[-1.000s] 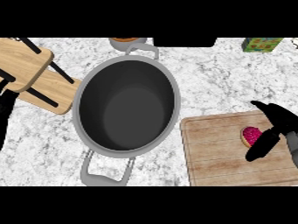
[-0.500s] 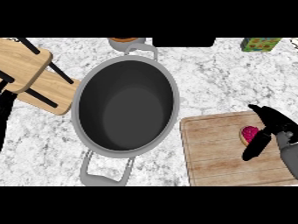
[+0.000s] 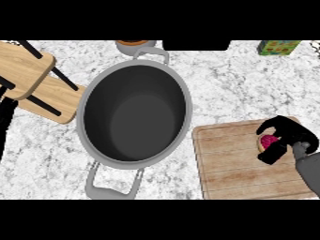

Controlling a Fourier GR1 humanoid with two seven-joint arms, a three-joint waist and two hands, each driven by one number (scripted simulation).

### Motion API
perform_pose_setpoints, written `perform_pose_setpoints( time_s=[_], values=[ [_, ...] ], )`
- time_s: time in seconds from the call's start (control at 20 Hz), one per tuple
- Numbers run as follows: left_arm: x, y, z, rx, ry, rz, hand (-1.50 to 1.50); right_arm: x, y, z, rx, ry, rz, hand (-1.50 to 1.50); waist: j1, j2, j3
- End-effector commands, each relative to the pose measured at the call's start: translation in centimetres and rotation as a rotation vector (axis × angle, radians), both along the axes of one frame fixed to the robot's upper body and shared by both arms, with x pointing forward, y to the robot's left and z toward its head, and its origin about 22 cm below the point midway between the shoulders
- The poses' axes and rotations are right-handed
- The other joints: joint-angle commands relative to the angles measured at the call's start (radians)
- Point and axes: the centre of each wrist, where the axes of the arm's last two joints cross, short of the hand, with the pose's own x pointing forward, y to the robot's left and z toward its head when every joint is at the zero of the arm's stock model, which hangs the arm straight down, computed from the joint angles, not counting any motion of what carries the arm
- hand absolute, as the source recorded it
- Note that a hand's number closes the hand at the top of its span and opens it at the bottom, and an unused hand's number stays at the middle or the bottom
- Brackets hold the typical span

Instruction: Pick the cupcake from the cutting board and place it in the pot

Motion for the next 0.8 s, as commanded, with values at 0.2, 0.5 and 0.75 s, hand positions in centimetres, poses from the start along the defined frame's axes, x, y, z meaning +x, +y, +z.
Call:
perform_pose_setpoints(
  time_s=[0.2,0.5,0.75],
  values=[
    [-0.9,-0.9,-2.5,-0.023,0.146,-0.008,0.0,0.7,-2.3,-0.3,-0.007,-0.002,0.037,1.5,0.0,0.012,-0.009],
    [0.4,-2.2,-1.6,-0.021,0.096,-0.112,0.0,-5.8,24.0,2.6,0.163,-0.244,0.731,1.5,0.132,0.012,-0.015],
    [0.5,-3.0,-2.2,-0.027,0.132,-0.122,0.0,-11.1,30.2,2.2,0.095,-0.292,0.822,1.5,0.112,0.01,-0.012]
  ],
)
